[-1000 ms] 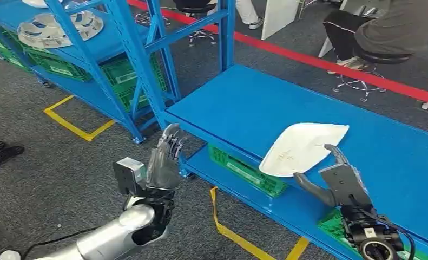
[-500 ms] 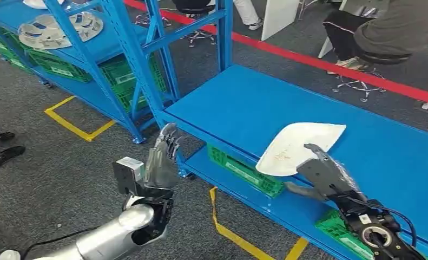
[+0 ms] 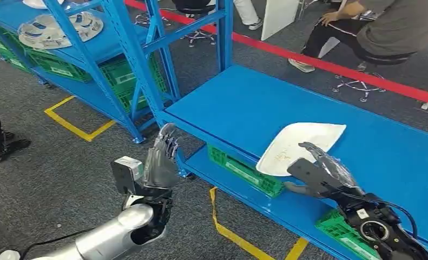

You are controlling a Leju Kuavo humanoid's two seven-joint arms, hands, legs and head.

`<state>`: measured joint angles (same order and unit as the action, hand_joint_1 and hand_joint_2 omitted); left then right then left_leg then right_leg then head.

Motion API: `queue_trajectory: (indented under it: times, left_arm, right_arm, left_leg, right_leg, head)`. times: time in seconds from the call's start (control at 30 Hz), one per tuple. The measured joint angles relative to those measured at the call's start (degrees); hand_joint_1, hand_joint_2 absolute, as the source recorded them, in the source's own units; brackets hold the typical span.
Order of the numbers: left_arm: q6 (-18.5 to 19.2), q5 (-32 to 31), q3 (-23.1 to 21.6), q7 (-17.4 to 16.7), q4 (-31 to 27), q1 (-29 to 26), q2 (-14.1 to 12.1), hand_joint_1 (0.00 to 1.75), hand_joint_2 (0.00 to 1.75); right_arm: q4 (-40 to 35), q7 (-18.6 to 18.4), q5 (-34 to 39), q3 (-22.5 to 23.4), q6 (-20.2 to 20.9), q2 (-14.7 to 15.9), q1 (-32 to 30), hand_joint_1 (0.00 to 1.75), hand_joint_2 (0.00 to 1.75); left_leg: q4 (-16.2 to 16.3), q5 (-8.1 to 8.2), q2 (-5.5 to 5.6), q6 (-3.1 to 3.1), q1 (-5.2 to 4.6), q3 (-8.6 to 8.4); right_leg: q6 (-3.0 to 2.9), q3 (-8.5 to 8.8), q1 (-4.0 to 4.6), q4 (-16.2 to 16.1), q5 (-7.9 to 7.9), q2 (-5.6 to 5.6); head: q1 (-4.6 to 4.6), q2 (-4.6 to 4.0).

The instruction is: Take the parts from the cabinet and place them on the table.

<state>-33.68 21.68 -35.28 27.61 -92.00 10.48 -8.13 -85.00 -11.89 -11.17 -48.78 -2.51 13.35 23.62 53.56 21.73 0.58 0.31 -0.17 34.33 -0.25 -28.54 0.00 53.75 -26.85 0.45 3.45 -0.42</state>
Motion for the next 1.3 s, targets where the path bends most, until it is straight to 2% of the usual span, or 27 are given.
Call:
queue_trajectory:
  times: [0.33,0.43,1.3]
  left_arm:
    - [0.0,0.2,0.0,0.6,0.0,0.0,-0.1,0.0,0.0]
    - [0.0,0.2,0.0,0.8,0.0,-0.1,-0.1,0.0,0.0]
    - [-0.1,0.0,0.0,0.9,0.0,-0.4,-0.2,0.0,0.0]
  right_arm:
    - [1.1,0.2,-2.7,-1.1,2.4,0.3,1.9,0.0,1.75]
    - [1.3,1.3,-1.8,-1.3,3.3,0.3,2.4,0.0,1.75]
    - [1.4,3.2,-2.3,-3.8,4.1,0.3,3.8,0.0,1.75]
  left_leg:
    - [0.0,0.0,0.01,0.0,0.0,0.0]
    - [0.0,0.0,0.01,0.0,0.0,0.0]
    - [0.0,0.0,0.01,0.0,0.0,0.0]
  right_leg:
    - [0.0,0.0,0.0,0.0,0.0,-0.01]
    - [0.0,0.01,0.0,0.0,0.0,0.0]
    - [0.0,0.02,0.0,0.0,0.0,-0.01]
  head:
    - [0.02,0.0]
    - [0.02,0.0]
    - [0.02,0.0]
